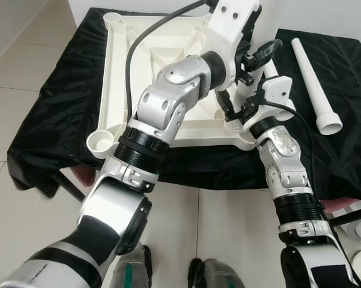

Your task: Building children table

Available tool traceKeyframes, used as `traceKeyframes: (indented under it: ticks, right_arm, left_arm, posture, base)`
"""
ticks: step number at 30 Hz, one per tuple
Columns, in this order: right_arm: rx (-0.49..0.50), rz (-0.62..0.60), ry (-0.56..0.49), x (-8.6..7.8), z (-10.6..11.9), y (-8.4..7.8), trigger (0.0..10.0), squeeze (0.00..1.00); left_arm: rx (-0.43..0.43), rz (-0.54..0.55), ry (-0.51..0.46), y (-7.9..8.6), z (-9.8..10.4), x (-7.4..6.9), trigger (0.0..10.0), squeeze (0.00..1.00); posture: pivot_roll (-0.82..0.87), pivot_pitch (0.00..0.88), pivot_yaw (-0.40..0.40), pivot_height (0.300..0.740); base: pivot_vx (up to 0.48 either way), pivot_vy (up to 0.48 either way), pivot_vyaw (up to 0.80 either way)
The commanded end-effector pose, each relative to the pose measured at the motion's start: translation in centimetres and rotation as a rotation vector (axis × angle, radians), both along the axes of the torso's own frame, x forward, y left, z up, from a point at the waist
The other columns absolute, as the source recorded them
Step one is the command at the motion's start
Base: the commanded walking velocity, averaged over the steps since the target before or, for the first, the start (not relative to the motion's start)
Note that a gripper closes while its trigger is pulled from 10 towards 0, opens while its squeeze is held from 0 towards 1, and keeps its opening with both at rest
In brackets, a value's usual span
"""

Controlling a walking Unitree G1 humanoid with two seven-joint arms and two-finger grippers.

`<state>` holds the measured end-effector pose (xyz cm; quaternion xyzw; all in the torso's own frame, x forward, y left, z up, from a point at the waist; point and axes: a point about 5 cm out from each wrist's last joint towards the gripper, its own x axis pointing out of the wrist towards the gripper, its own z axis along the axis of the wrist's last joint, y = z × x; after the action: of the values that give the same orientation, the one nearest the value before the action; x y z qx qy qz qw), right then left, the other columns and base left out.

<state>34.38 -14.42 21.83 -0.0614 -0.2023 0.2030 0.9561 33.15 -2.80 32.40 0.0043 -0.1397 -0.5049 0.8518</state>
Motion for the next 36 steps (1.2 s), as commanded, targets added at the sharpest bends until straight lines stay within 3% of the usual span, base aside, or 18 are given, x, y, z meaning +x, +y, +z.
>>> traceKeyframes:
  ticks: [1,6,8,9,15,16,18,19,20,21,24,26,27,35,36]
  right_arm:
    - [-0.031,0.008,-0.004,-0.1,0.2,0.1,9.0,0.0]
    - [-0.031,0.006,0.002,-0.2,0.1,0.0,8.0,0.0]
    - [-0.033,0.002,0.007,-0.2,0.1,0.0,8.3,0.0]
    - [-0.035,-0.003,0.011,-0.2,0.1,-0.1,10.0,0.0]
    - [-0.042,-0.037,0.056,-0.1,-0.3,-0.5,10.0,0.0]
    - [-0.038,-0.046,0.073,0.0,-0.5,-0.7,3.3,0.0]
    - [-0.037,-0.051,0.084,0.0,-0.6,-0.9,3.4,0.0]
    - [-0.036,-0.052,0.089,0.0,-0.6,-0.9,0.7,0.0]
    - [-0.036,-0.052,0.089,0.0,-0.6,-0.9,0.7,0.0]
    - [-0.035,-0.049,0.099,-0.1,-0.6,-1.0,0.0,0.0]
    - [-0.034,-0.048,0.107,-0.1,-0.6,-1.0,0.0,0.0]
    - [-0.036,-0.053,0.107,-0.1,-0.5,-1.0,0.2,0.0]
    - [-0.041,-0.064,0.109,-0.1,-0.5,-1.1,10.0,0.0]
    - [-0.039,-0.076,0.118,0.0,-0.5,-1.1,10.0,0.0]
    - [-0.021,-0.062,0.119,0.0,-0.4,-1.1,0.0,0.0]
  left_arm:
    - [0.005,-0.029,-0.039,-0.6,0.8,-0.4,10.0,0.0]
    - [0.005,-0.028,-0.04,-0.6,0.8,-0.5,10.0,0.0]
    - [0.005,-0.027,-0.041,-0.6,0.8,-0.5,10.0,0.0]
    - [0.005,-0.026,-0.042,-0.6,0.9,-0.5,10.0,0.0]
    - [0.005,-0.022,-0.045,-0.5,0.9,-0.4,10.0,0.0]
    - [0.004,-0.021,-0.046,-0.5,0.9,-0.4,10.0,0.0]
    - [0.004,-0.021,-0.046,-0.5,1.0,-0.4,10.0,0.0]
    - [0.003,-0.021,-0.046,-0.5,1.0,-0.4,10.0,0.0]
    - [0.003,-0.021,-0.046,-0.5,1.0,-0.4,10.0,0.0]
    - [0.002,-0.02,-0.047,-0.5,1.0,-0.4,10.0,0.0]
    - [0.002,-0.02,-0.047,-0.5,1.0,-0.4,10.0,0.0]
    - [0.002,-0.021,-0.048,-0.5,1.0,-0.3,10.0,0.0]
    - [0.0,-0.021,-0.048,-0.5,1.1,-0.3,10.0,0.0]
    - [0.002,-0.023,-0.049,-0.6,1.1,-0.4,10.0,0.0]
    - [0.004,-0.024,-0.05,-0.6,1.1,-0.4,10.0,0.0]
  posture:
    - [0.07,0.088,-0.053,0.74]
    - [0.07,0.089,-0.052,0.74]
    - [0.07,0.091,-0.052,0.74]
    - [0.07,0.091,-0.051,0.74]
    - [0.07,0.094,-0.053,0.74]
    - [0.07,0.096,-0.053,0.74]
    - [0.07,0.096,-0.052,0.74]
    - [0.07,0.096,-0.051,0.74]
    - [0.07,0.096,-0.051,0.74]
    - [0.07,0.096,-0.051,0.74]
    - [0.07,0.096,-0.051,0.74]
    - [0.06,0.095,-0.051,0.74]
    - [0.06,0.096,-0.05,0.74]
    - [0.06,0.096,-0.05,0.74]
    - [0.06,0.095,-0.05,0.74]
  base:
    - [0.0,0.0,0.0]
    - [0.0,0.0,0.0]
    - [0.0,0.0,0.0]
    - [0.0,0.0,0.0]
    - [0.0,0.0,0.0]
    - [0.0,0.0,0.0]
    - [0.0,0.0,0.0]
    - [0.0,0.0,0.0]
    - [0.0,0.0,0.0]
    - [0.0,0.0,0.0]
    - [0.0,0.0,0.0]
    - [0.0,0.0,0.0]
    - [0.0,0.0,0.0]
    - [0.0,0.0,0.0]
    - [0.0,0.0,0.0]
